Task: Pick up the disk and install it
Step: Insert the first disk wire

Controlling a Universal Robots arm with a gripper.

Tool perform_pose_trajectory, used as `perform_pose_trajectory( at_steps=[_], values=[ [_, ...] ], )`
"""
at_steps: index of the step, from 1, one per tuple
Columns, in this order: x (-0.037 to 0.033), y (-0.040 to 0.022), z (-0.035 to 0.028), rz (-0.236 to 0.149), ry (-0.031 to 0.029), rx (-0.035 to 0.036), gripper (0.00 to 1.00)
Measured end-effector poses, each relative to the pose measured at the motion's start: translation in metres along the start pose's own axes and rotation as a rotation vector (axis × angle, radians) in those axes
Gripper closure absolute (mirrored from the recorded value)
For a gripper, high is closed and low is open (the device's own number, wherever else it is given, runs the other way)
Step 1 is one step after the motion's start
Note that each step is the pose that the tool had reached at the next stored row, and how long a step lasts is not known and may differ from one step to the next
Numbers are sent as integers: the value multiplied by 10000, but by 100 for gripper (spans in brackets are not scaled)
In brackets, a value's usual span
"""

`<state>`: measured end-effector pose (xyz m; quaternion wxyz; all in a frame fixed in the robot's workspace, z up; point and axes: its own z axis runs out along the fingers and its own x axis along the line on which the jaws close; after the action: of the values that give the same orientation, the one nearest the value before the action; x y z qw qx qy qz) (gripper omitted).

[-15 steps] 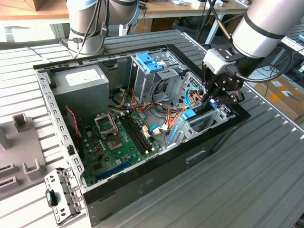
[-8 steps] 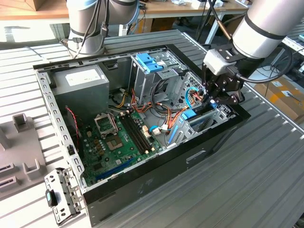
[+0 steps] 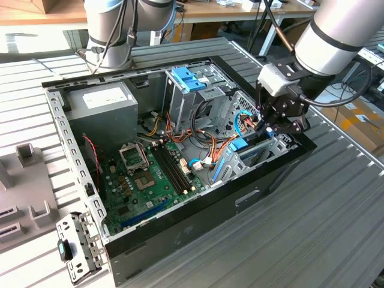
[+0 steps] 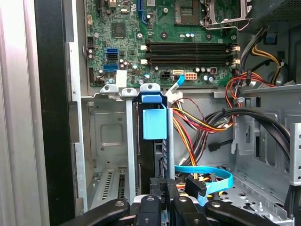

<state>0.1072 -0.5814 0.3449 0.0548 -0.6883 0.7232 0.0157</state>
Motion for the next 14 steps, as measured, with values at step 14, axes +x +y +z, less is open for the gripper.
perform_pose_trajectory(
  at_steps=[14],
  values=[
    [-22, 7, 3, -2, 1, 0, 83]
  ],
)
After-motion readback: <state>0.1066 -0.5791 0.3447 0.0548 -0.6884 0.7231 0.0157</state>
